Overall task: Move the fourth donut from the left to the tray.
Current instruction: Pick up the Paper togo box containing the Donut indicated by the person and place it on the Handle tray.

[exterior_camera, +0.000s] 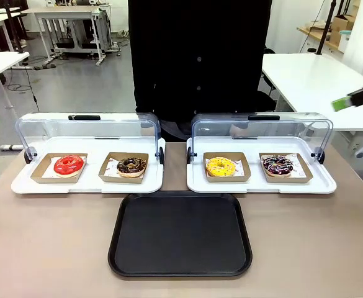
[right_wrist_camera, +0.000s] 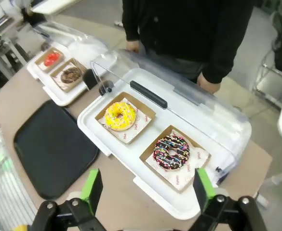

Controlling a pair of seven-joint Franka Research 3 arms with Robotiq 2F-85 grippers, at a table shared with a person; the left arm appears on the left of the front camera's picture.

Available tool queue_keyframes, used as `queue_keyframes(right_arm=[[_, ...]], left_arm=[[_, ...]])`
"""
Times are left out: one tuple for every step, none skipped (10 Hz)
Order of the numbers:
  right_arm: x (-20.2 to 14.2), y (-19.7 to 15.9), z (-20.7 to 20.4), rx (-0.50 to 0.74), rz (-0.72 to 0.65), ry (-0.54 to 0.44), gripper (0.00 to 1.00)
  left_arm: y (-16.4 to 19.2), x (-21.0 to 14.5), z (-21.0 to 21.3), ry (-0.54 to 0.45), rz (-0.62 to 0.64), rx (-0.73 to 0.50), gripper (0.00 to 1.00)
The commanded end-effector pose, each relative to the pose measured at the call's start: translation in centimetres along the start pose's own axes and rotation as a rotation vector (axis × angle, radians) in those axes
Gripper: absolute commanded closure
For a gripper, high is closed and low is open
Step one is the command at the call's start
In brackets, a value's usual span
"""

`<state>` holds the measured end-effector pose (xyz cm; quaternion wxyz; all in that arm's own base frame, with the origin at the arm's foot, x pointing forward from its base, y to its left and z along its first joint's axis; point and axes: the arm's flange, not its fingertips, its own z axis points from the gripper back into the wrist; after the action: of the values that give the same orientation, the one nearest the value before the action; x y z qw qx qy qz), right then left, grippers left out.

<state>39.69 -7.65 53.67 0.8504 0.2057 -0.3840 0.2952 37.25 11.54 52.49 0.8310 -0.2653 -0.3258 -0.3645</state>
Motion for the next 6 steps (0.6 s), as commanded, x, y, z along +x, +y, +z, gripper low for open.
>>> queue_keyframes(right_arm=[[-2.2,-3.3,2.1,0.116,0.04,-0.104,0.0],[-3.6,-4.4,3.6,0.14,0.047,-0.15,0.0],[-5.0,-5.5,4.7,0.151,0.051,-0.185,0.0],[-6.2,-6.3,5.6,0.155,0.046,-0.203,0.0],[-7.1,-6.9,6.3,0.16,0.045,-0.23,0.0],[-8.0,-7.2,6.8,0.156,0.043,-0.253,0.0]], left_arm=[[3.8,-2.2,1.8,-0.068,-0.035,-0.089,0.0],[4.3,-3.4,2.9,-0.094,-0.065,-0.1,0.0],[5.0,-4.5,3.8,-0.127,-0.105,-0.11,0.0],[4.5,-5.0,4.0,-0.16,-0.134,-0.114,0.0],[4.2,-5.3,4.3,-0.189,-0.154,-0.113,0.0],[4.1,-5.7,4.5,-0.222,-0.157,-0.107,0.0]])
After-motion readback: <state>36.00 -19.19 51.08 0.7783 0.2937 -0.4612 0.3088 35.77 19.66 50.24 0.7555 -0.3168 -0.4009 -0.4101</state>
